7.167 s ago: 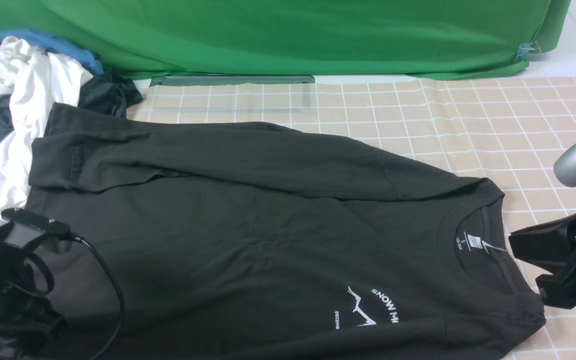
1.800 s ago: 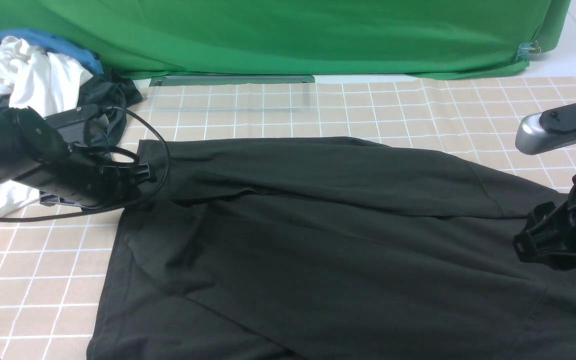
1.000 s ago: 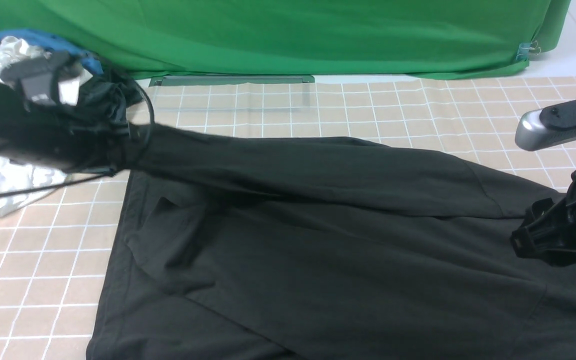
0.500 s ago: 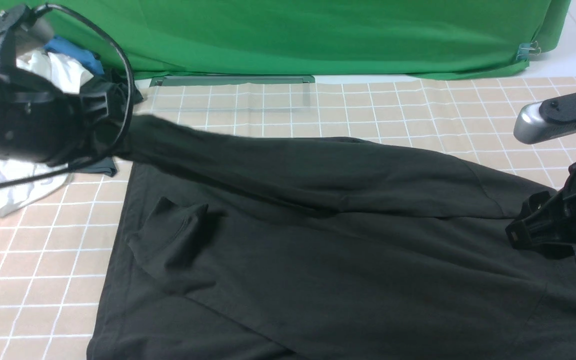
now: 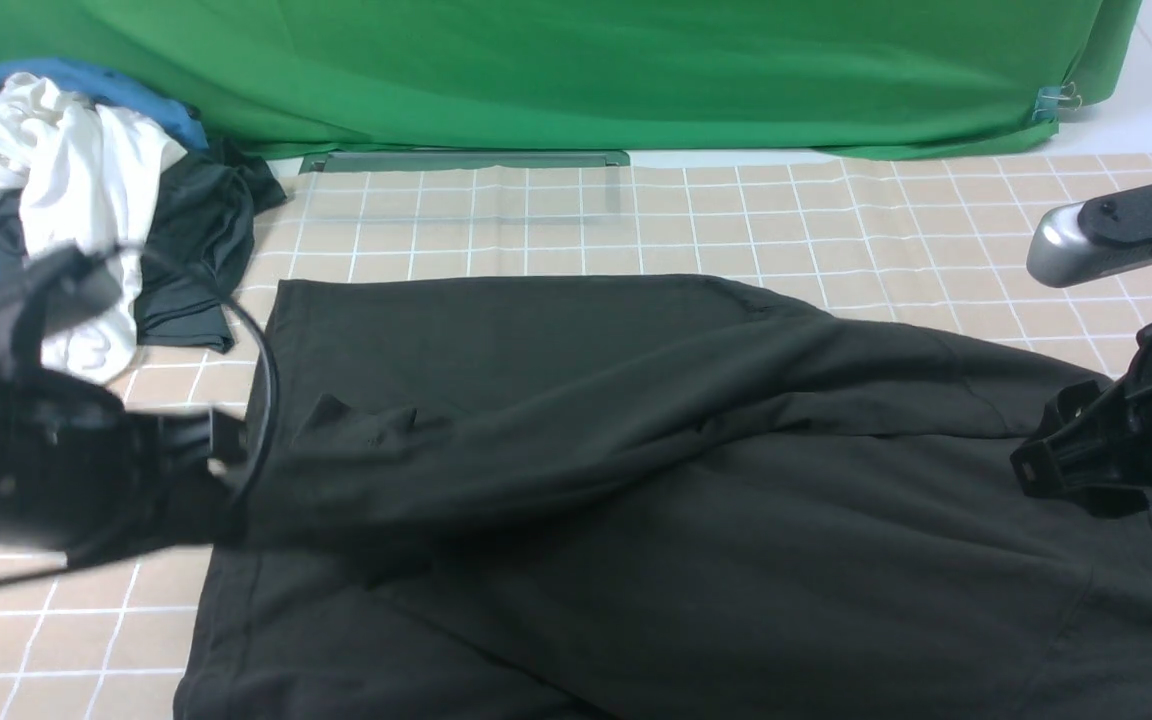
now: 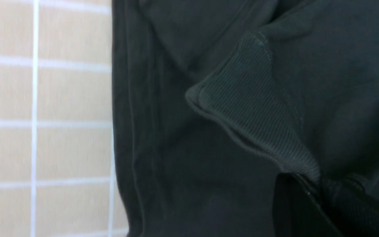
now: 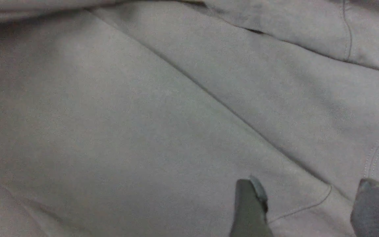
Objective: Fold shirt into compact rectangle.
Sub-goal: 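Fold the left side of the dark shirt inward over its body with the left gripper, then grasp the near edge of the shirt at its hem and shoulder corners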
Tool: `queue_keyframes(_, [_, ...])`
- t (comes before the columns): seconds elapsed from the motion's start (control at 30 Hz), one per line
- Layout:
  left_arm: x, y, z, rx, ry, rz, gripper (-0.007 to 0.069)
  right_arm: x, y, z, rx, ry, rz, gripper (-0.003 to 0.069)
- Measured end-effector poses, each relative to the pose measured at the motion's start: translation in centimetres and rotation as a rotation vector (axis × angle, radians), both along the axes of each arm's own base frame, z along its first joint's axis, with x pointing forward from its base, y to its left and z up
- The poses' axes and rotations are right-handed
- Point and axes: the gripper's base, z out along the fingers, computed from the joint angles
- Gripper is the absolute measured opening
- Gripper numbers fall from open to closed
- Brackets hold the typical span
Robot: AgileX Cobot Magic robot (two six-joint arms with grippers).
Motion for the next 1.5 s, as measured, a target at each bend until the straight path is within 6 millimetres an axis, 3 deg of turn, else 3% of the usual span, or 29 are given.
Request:
queue_keyframes(0.2, [-1.6, 0.0, -2.5, 0.004, 0.098, 0.006, 0.0034, 0.0, 0.0, 0.0, 0.002, -0.005, 0.0, 0.0445])
queue_keyframes(0.4, [-2.1, 0.2, -3.4, 0.024, 0.121, 0.003, 0.0043, 0.0, 0.0, 0.0, 0.002, -0.005, 0.0, 0.0445])
queue_keyframes(0.5, [-2.0, 0.7, -3.6, 0.096, 0.1, -0.018, 0.0122, 0.0, 0.0, 0.0, 0.002, -0.005, 0.0, 0.0445])
queue_keyframes(0.77, [-2.0, 1.2, -3.7, 0.161, 0.093, -0.045, 0.0453, 0.0, 0.0, 0.0, 0.001, -0.002, 0.0, 0.0445])
queue_keyframes(0.83, [-2.1, 1.1, -3.7, 0.156, 0.106, -0.049, 0.0492, -0.1, 0.0, 0.0, -0.006, 0.005, 0.006, 0.0445])
queue_keyframes(0.97, [-3.2, 0.9, -3.8, 0.134, 0.217, -0.094, 0.0468, -0.2, -0.1, -0.1, -0.011, 0.018, 0.008, 0.0445])
queue_keyframes(1.13, [-5.9, 0.6, -4.9, 0.097, 0.436, -0.168, 0.0393, -0.2, -0.1, -0.1, -0.011, 0.018, 0.008, 0.0445])
queue_keyframes(1.5, [-6.9, -0.6, -5.8, 0.137, 0.481, -0.206, 0.0454, -0.1, 0.0, 0.0, -0.008, 0.006, 0.009, 0.0445])
